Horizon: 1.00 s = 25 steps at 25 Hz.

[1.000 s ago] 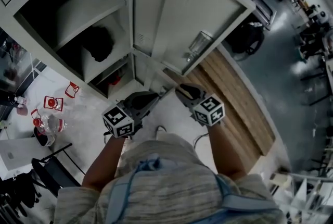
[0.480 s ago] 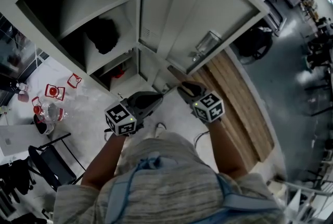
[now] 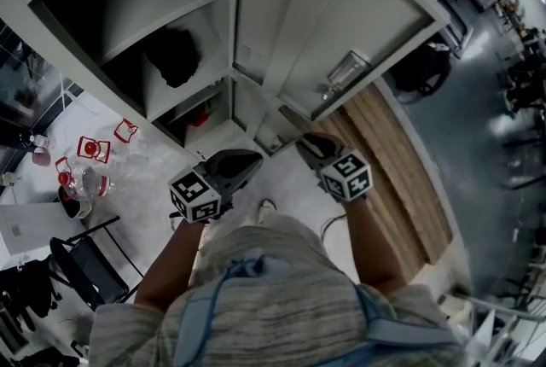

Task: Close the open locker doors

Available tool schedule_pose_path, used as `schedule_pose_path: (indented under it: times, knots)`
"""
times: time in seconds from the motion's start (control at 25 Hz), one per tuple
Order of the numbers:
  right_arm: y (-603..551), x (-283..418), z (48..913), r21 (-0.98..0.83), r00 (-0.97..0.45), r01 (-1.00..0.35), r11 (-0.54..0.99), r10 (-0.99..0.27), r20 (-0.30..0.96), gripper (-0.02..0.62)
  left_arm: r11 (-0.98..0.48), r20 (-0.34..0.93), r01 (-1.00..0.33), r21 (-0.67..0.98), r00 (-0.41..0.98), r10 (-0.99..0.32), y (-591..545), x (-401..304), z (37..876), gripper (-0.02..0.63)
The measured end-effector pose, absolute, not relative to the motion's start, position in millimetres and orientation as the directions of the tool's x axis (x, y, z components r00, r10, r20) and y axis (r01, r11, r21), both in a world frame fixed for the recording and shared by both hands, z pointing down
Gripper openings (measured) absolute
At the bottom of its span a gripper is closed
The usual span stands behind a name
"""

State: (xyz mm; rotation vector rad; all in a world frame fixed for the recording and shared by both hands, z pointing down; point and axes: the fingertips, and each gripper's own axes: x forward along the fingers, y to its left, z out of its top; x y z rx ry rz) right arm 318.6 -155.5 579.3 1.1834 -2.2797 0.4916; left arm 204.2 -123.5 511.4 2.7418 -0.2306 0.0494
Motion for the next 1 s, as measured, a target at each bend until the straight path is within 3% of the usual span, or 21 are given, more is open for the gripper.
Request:
schedule_pose_path:
  times: [0.48,1.0]
  knots:
    - [-158,318,584,-0.110,-0.476,-0.844,0.524,-0.641,0.602,0.086,-0.914,0.080,-0.151,0.377,0.988,-0.130,-120,201,513,0.003]
    - [-141,277,579,-0.200,-0.585,-0.770,0.606,-0.547,0.598,0.086,-0.908,0.091,-0.183,0.378,0.983,-0.160,-122,181,513,0.003]
